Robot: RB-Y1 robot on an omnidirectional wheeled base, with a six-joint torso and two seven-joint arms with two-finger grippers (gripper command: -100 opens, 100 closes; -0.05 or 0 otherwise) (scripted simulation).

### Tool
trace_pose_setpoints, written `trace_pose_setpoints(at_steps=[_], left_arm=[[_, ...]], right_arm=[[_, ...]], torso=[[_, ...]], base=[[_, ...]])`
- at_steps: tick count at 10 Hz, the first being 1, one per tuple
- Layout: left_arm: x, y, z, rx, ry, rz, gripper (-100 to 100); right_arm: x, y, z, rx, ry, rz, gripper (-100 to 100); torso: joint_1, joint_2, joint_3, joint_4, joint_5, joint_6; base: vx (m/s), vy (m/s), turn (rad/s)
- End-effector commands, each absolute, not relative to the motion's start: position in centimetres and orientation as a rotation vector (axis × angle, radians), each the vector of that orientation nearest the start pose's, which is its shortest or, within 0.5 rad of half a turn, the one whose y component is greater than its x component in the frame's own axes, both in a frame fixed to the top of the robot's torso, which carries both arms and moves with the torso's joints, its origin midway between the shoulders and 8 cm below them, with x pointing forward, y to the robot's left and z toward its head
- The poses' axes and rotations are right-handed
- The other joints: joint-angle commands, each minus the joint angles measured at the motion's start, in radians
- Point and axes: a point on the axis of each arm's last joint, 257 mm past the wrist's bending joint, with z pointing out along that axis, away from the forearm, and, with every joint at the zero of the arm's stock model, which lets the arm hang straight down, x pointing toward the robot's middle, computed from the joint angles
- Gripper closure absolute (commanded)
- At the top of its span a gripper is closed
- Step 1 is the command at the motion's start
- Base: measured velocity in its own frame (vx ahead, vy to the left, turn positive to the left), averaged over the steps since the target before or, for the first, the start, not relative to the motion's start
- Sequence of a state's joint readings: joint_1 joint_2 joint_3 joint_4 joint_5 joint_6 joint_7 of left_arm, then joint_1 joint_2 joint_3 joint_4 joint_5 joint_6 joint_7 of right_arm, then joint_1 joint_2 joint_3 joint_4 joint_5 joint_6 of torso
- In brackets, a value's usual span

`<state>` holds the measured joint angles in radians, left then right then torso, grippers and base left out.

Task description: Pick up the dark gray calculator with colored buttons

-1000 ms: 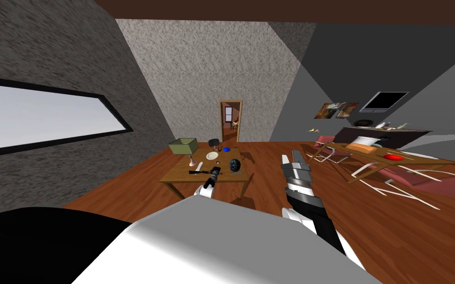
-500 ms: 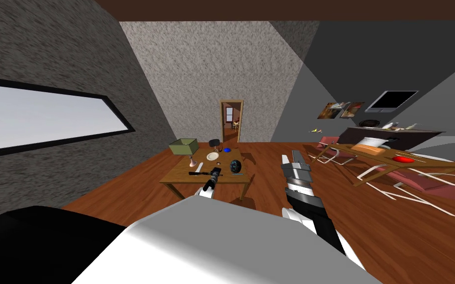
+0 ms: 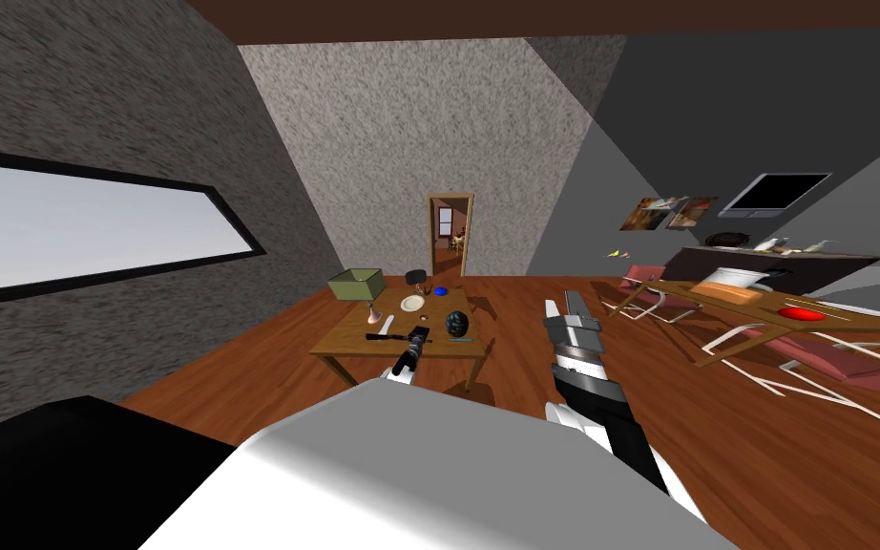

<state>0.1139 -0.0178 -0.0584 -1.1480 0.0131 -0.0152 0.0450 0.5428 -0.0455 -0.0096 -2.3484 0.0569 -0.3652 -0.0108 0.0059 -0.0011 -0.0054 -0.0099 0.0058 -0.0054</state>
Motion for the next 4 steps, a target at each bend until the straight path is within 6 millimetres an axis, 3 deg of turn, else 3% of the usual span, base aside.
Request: trace_pose_setpoints(at_steps=[1,3,4], left_arm=[[42.43,19.89,-47.59,-1.634,1.549,-0.986,100],[42.55,19.91,-47.41,-1.632,1.547,-0.987,100],[42.60,19.90,-47.31,-1.631,1.546,-0.988,0]], right_arm=[[35.01,-27.87,1.43,0.679,0.748,1.223,0],[35.01,-27.87,1.43,0.679,0.748,1.223,0],[35.01,-27.87,1.43,0.679,0.748,1.223,0]], torso=[[0.000,0.000,0.000,0.000,0.000,0.000],[0.000,0.001,0.001,0.001,-0.001,0.000],[-0.001,0.002,0.001,0.001,-0.001,0.000]], base=[[0.039,0.006,0.034],[0.011,0.001,-0.003],[0.000,0.000,0.000]])
